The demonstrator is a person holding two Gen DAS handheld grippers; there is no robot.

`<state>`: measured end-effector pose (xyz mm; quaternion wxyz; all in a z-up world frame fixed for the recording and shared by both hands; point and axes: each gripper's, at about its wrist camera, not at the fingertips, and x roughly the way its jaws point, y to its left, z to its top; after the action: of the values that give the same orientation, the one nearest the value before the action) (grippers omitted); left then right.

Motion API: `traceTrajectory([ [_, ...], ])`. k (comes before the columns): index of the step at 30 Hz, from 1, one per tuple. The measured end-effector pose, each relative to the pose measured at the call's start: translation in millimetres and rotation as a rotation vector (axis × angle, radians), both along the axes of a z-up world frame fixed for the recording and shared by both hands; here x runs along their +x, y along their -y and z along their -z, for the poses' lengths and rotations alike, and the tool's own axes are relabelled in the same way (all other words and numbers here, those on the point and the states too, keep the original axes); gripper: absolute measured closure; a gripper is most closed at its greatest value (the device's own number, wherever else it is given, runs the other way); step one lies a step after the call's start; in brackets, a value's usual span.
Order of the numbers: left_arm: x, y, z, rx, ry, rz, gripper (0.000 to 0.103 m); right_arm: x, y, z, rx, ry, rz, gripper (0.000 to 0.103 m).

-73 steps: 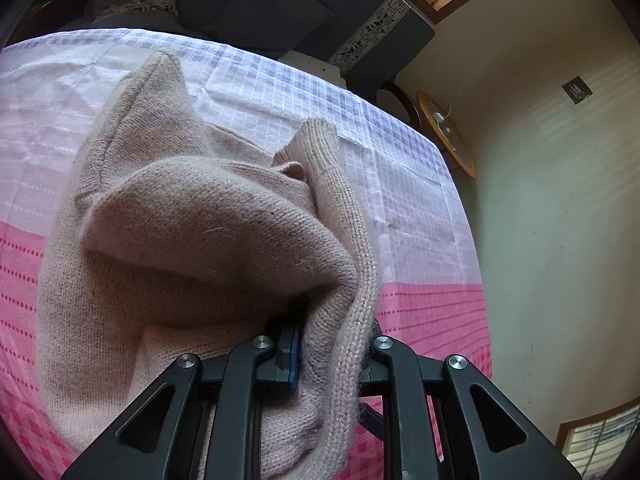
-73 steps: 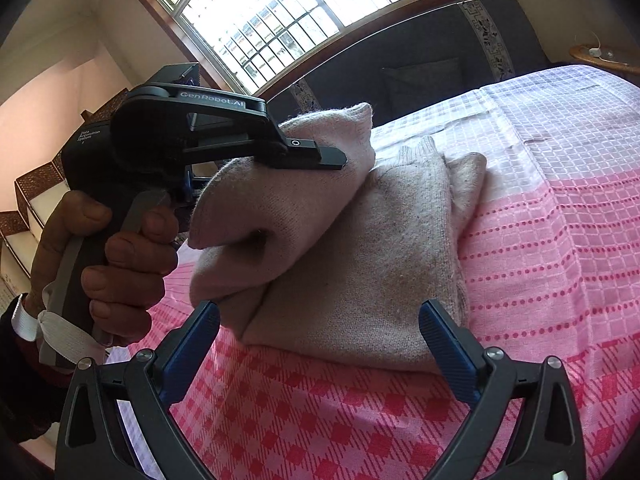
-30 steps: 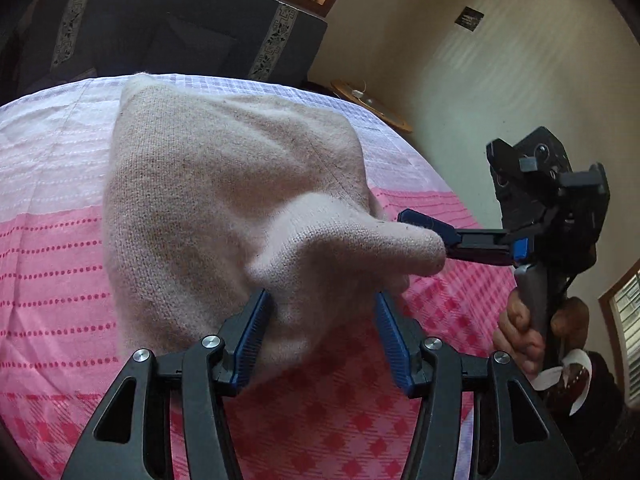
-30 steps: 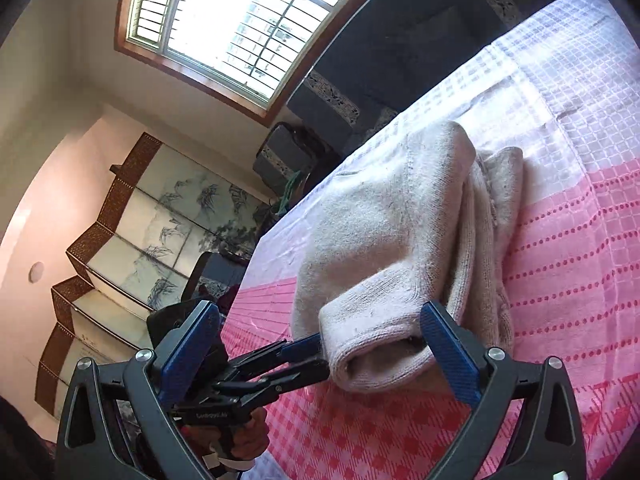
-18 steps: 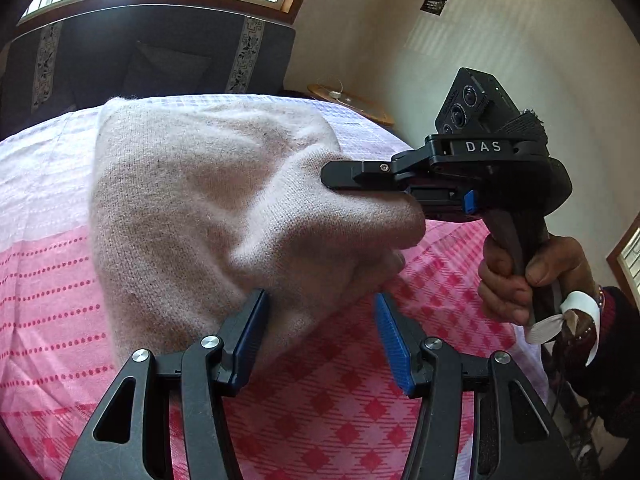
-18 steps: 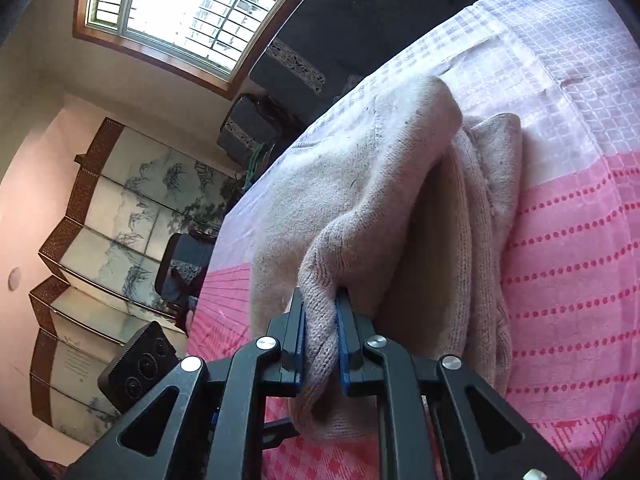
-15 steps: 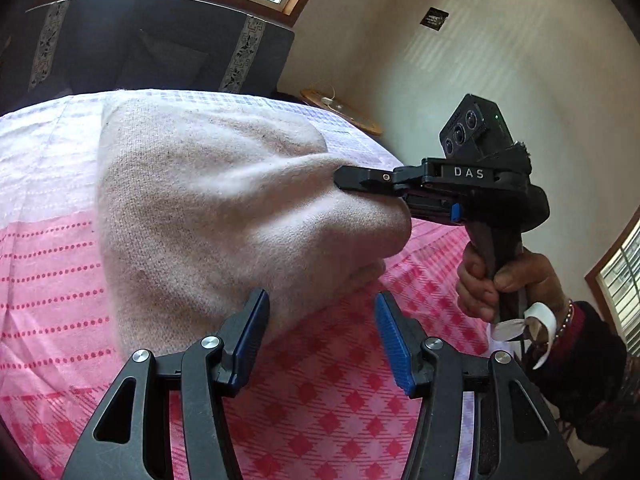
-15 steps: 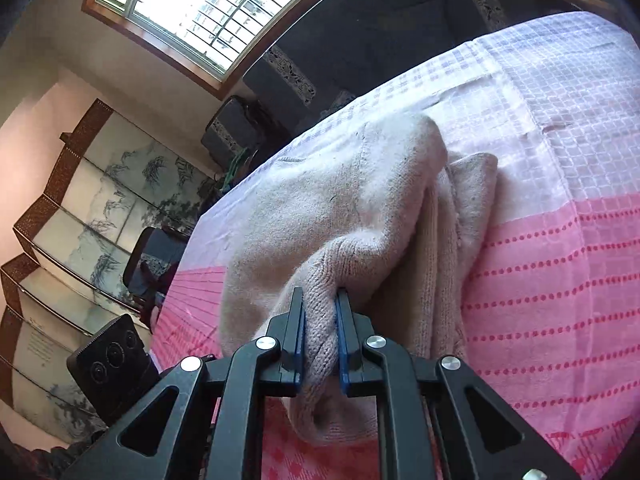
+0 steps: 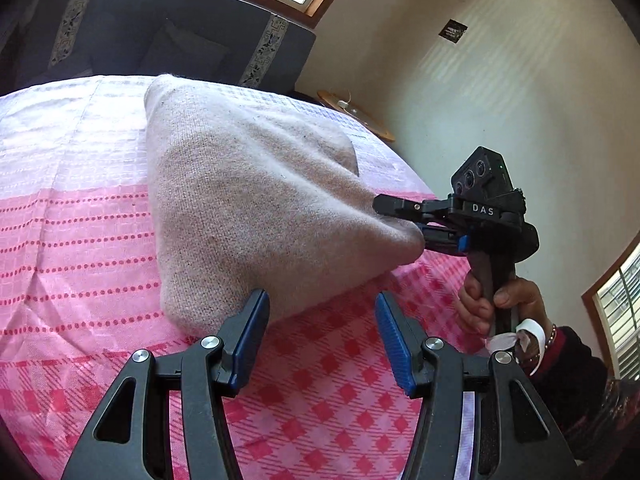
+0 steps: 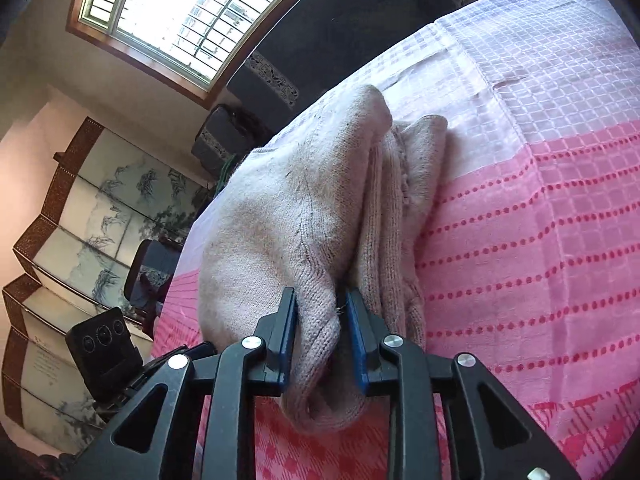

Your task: Fold small clothes

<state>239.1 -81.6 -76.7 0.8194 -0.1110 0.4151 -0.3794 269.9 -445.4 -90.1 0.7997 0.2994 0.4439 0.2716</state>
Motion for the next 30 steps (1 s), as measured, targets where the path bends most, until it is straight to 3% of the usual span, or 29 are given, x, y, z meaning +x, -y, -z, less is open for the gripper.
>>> traceTrajectory([
  [3, -6.0, 3.7, -8.6, -0.028, 0.011, 0.007, 0.047, -1.5, 3.8, -6.9, 0.086, 0.018, -0.022, 0.039],
  [4, -7.8, 2.7, -13.5, -0.052, 0.027, 0.003, 0.047, 1.9, 3.4, -7.1, 0.11, 0.008, -0.03, 0.034],
  [9, -4.0, 2.3, -27.9, -0.076, 0.094, -0.051, 0.047, 27.7, 0.5, 0.8, 0.17, -0.051, -0.012, 0.034],
  [11, 5.2, 6.1, -18.8, -0.037, 0.058, -0.069, 0.047, 34.5, -6.7, -0.7, 0.14, -0.035, -0.013, 0.054],
  [12, 9.5, 6.7, -11.8, -0.032, 0.025, -0.069, 0.047, 37.5, -11.3, -1.5, 0.085, -0.035, -0.009, 0.089],
  [13, 12.7, 7.6, -4.8, -0.037, -0.011, -0.058, 0.047, 39.9, -12.8, -0.4, 0.042, -0.042, 0.001, 0.09],
  [16, 7.8, 7.6, 0.6, -0.044, -0.004, -0.033, 0.047, 39.0, -4.4, -7.0, -0.049, 0.042, 0.062, 0.091],
  [19, 2.7, 13.8, 0.4, 0.006, 0.028, -0.021, 0.047, 39.3, -3.3, 5.1, -0.063, 0.027, 0.041, 0.092],
  [24, 6.4, 15.6, -2.7, 0.019, 0.022, -0.021, 0.047, 24.4, 18.8, 12.7, 0.089, -0.004, 0.078, 0.08],
  [27, 7.2, 16.5, -3.5, 0.025, 0.023, -0.027, 0.047, 0.4, 19.4, -6.5, -0.015, 0.052, 0.103, 0.075],
  [30, 6.6, 19.0, -3.5, 0.036, 0.027, -0.037, 0.047, -26.8, 7.8, -17.5, -0.143, 0.083, 0.092, 0.055],
])
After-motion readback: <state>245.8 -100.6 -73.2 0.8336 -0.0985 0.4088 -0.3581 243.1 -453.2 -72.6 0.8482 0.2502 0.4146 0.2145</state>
